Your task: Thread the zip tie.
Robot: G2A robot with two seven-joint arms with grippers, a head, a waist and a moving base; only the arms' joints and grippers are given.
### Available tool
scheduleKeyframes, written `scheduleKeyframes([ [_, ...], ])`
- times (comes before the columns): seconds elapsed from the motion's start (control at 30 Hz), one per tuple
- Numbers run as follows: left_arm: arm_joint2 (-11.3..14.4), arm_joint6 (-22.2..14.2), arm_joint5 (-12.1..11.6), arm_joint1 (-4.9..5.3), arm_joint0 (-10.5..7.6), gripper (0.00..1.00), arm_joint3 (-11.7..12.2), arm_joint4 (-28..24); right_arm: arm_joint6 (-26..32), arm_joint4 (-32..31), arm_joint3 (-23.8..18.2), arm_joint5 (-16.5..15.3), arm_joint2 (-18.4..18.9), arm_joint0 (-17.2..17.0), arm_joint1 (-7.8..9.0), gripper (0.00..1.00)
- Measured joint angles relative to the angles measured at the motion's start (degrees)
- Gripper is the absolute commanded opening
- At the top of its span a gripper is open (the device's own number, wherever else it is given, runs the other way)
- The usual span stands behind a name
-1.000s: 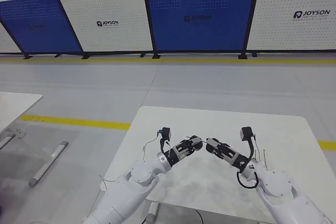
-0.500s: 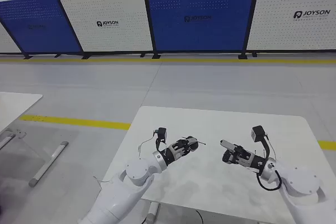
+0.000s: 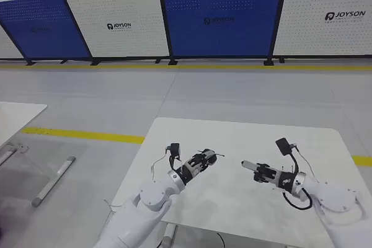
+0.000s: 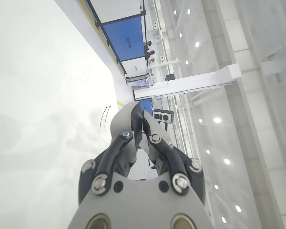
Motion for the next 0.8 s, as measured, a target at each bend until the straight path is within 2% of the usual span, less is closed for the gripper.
scheduleKeyframes([
  [0.07,0.58,-0.49,0.98,-0.03,-0.26,0.0,0.25,0.59,4.65,-3.53,-1.75,0.74,0.98,0.84,0.61,1.0],
  [0.17,1.0,-1.35,1.48,-0.08,-0.48,0.0,0.37,0.33,9.68,-2.3,-2.58,0.61,3.24,1.78,1.15,1.0],
  [0.8,0.95,-0.75,1.51,-0.12,-0.42,0.0,0.7,0.09,9.64,-2.12,-2.57,0.56,3.35,1.76,1.14,1.0],
])
